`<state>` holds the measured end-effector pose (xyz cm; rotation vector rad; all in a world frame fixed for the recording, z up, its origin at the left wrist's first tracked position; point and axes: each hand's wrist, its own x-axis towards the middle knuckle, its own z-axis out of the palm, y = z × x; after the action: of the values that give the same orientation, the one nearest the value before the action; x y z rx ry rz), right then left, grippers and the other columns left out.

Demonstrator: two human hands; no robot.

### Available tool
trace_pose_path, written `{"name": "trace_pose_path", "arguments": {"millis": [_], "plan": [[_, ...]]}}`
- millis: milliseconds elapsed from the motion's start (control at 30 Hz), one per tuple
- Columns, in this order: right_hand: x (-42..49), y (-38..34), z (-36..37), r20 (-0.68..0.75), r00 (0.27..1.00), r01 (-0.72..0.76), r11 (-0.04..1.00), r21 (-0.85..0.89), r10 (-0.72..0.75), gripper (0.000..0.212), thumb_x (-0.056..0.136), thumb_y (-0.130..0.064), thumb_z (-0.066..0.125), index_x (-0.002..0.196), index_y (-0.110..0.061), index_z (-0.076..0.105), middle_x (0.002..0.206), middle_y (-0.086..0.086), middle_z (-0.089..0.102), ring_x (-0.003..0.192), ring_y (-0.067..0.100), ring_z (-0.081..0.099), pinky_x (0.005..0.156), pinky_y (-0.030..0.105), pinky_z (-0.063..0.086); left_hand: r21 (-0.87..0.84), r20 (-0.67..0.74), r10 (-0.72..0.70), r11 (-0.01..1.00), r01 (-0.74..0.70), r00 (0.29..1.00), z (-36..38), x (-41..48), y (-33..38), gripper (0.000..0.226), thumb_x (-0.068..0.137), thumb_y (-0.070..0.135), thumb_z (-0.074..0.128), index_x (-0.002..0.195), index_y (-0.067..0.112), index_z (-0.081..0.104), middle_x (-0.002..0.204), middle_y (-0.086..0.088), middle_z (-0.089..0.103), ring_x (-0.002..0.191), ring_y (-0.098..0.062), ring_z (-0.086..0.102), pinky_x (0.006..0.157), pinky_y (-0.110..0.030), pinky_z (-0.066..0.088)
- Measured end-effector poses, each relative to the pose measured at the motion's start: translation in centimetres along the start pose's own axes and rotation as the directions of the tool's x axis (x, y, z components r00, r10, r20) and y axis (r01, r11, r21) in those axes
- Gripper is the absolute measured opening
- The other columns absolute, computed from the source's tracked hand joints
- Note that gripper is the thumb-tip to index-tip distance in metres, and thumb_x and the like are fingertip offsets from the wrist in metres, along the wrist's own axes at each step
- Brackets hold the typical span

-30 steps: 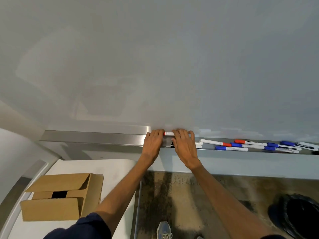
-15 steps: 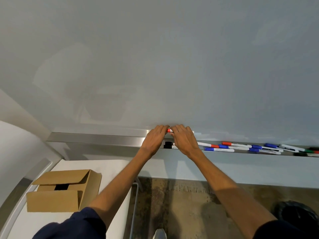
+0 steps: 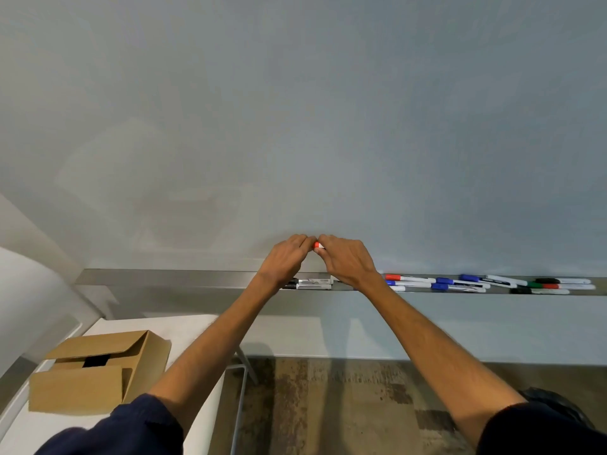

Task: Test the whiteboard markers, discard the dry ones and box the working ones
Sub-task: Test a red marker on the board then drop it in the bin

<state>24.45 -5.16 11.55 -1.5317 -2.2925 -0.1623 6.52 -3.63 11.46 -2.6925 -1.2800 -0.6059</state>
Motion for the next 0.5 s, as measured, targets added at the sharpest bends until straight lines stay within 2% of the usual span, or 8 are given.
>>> {"name": "trace_pose_path", "arguments": {"millis": [100,267,400,500], "plan": [[-0.9,1.1,-1.7,0.022,1.0,-0.007,0.999,-0.047,0.008,0.031,0.105,-0.036,0.038,0.114,-0.014,0.058,0.089,0.006,0.071,0.069,0.027,0.065,0.056,0.03,0.038,0.02,-0.008,0.051,0.999,-0.051,0.999,-0.8,0.9,1.7,0.048,0.071,-0.02,0.06,0.114,0.001,0.062,0.095,-0.014,0.065,0.082,-0.033,0.064,0.052,-0.036,0.048],[-1.4,3.0,-4.0,0.022,1.0,-0.017,0.994,-0.112,0.02,0.037,0.105,-0.04,0.034,0.118,-0.014,0.057,0.083,0.008,0.071,0.067,0.029,0.066,0.063,0.036,0.052,0.053,-0.033,0.118,0.992,-0.116,0.992,-2.1,2.5,3.8,0.045,0.071,-0.018,0.064,0.112,0.0,0.063,0.093,-0.015,0.066,0.077,-0.032,0.065,0.048,-0.033,0.046],[-1.3,4.3,-5.3,0.016,1.0,-0.015,0.995,-0.095,0.017,0.052,0.101,-0.05,0.027,0.116,-0.014,0.061,0.08,0.01,0.07,0.067,0.029,0.066,0.066,0.035,0.054,0.105,-0.041,0.169,0.981,-0.164,0.985,-2.7,3.5,5.0,0.045,0.069,-0.014,0.072,0.11,0.002,0.064,0.089,-0.012,0.066,0.072,-0.029,0.065,0.044,-0.031,0.044],[-1.3,5.7,-5.7,0.011,0.998,-0.062,0.993,-0.099,0.063,0.059,0.099,-0.059,0.027,0.106,-0.016,0.067,0.075,0.007,0.069,0.065,0.024,0.064,0.064,0.031,0.051,0.075,-0.063,0.088,0.994,-0.084,0.994,-2.9,3.9,5.0,0.032,0.083,-0.009,0.061,0.112,0.004,0.059,0.095,-0.013,0.065,0.079,-0.032,0.063,0.052,-0.035,0.045]]}}
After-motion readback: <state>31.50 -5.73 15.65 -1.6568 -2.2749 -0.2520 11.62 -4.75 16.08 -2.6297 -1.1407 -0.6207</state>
